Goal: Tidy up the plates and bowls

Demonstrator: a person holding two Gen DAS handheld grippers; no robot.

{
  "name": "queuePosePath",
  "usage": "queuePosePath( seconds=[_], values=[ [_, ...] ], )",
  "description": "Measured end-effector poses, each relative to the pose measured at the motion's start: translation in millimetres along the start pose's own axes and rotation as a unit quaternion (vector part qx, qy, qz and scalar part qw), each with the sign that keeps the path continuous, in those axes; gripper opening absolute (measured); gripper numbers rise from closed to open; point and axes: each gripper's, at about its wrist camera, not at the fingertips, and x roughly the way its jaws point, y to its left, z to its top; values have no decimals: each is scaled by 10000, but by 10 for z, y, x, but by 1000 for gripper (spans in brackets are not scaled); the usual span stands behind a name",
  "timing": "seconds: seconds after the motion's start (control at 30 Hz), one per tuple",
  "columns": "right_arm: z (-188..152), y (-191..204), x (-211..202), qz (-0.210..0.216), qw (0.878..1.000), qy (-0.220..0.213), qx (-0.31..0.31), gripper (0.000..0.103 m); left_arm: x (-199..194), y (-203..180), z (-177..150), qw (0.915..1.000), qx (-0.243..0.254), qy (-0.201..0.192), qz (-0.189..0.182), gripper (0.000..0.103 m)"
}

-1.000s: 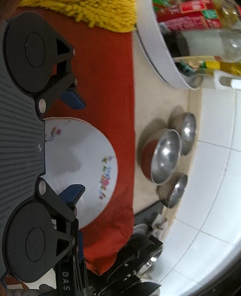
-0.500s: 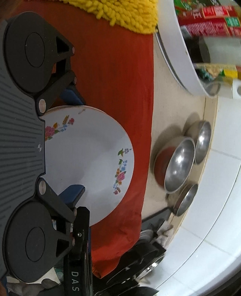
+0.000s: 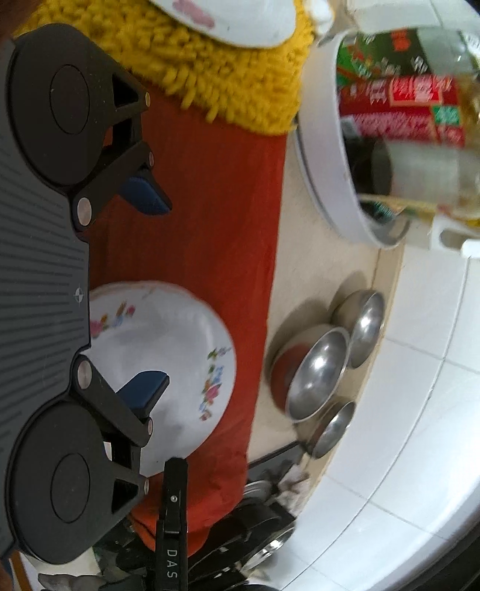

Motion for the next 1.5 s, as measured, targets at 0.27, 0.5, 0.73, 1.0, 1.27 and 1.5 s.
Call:
queuePosePath(
  seconds=[0.27, 0.5, 0.73, 1.0, 1.27, 1.5],
  values=[
    [147, 237, -8, 28, 9994, -122, -333, 52, -222, 261, -26, 9988, -285, -256, 292, 95],
    [235, 693, 139, 345, 9957, -58, -863, 52, -520, 625, -88, 9934, -657, -544, 764, 96],
    [214, 1155, 330, 768, 9884, 129, -1300, 52, -765, 992, -218, 9839, -1096, -675, 1238, 97],
    [272, 1666, 535, 1122, 9785, 255, -1715, 53, -959, 1379, -296, 9720, -1415, -811, 1694, 98],
    [307, 2203, 744, 1351, 9696, 355, -2011, 53, -1050, 1778, -261, 9645, -1492, -936, 1967, 99],
    [322, 2568, 956, 1412, 9662, 410, -2116, 54, -1009, 2089, -199, 9658, -1389, -882, 2003, 100]
  ],
)
